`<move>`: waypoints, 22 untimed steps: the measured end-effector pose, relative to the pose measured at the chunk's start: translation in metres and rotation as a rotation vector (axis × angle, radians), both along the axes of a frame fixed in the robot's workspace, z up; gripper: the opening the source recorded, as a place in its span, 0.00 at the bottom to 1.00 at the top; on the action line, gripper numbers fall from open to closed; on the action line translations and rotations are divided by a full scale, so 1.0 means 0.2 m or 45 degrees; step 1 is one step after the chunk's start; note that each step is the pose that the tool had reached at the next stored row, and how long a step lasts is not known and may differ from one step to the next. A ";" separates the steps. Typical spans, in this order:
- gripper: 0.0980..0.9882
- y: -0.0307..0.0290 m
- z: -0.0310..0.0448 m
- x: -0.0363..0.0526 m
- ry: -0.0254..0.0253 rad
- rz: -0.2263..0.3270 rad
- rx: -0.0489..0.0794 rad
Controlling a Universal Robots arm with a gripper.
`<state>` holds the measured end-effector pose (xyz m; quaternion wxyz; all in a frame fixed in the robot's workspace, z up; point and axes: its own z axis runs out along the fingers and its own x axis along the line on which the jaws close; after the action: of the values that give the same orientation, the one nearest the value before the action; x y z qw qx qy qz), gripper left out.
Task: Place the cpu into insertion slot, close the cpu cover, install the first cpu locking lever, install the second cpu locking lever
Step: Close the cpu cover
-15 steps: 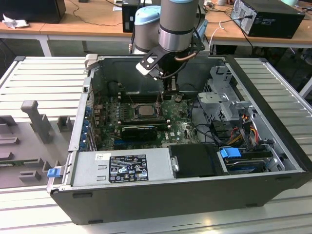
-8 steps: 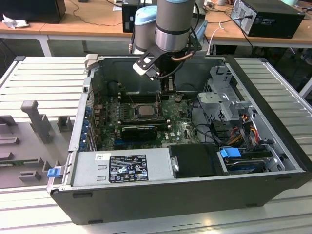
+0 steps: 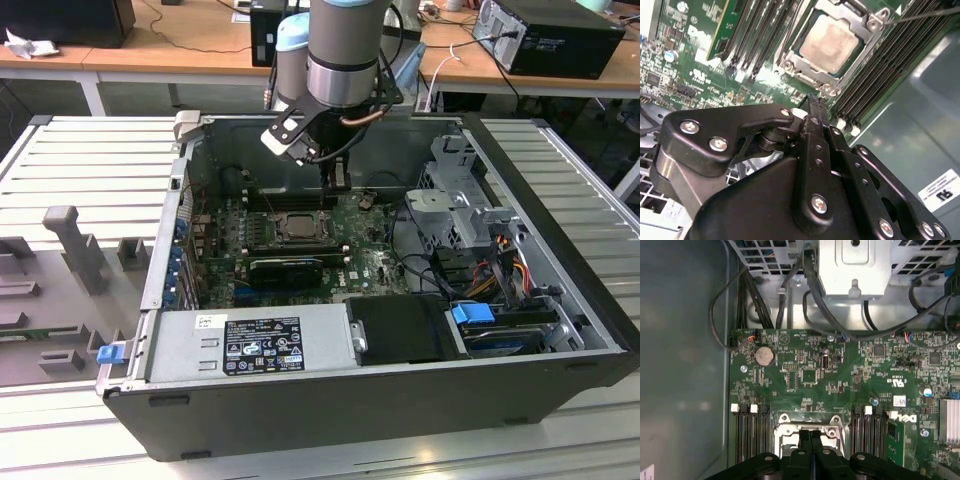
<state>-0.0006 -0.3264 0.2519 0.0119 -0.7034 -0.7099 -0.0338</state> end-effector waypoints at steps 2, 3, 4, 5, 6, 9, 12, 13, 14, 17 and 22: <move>0.01 0.000 -0.012 -0.020 0.0005 0.007 0.000; 0.01 0.000 -0.026 -0.025 0.0007 0.021 0.000; 0.01 0.000 -0.035 -0.026 0.0008 0.036 0.000; 0.01 0.000 -0.050 -0.029 0.0011 0.059 0.000; 0.01 0.000 -0.059 -0.035 0.0033 0.070 0.000; 0.01 0.000 -0.067 -0.079 0.0089 0.077 0.000; 0.01 0.000 -0.068 -0.106 0.0087 0.077 0.000; 0.01 0.000 -0.068 -0.122 0.0087 0.077 0.000; 0.01 0.000 -0.068 -0.136 0.0088 0.077 0.000; 0.01 0.000 -0.068 -0.172 0.0088 0.077 0.000; 0.01 0.000 -0.068 -0.222 0.0088 0.077 0.000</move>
<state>-0.0449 -0.3264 0.2383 0.0154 -0.6817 -0.7308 -0.0310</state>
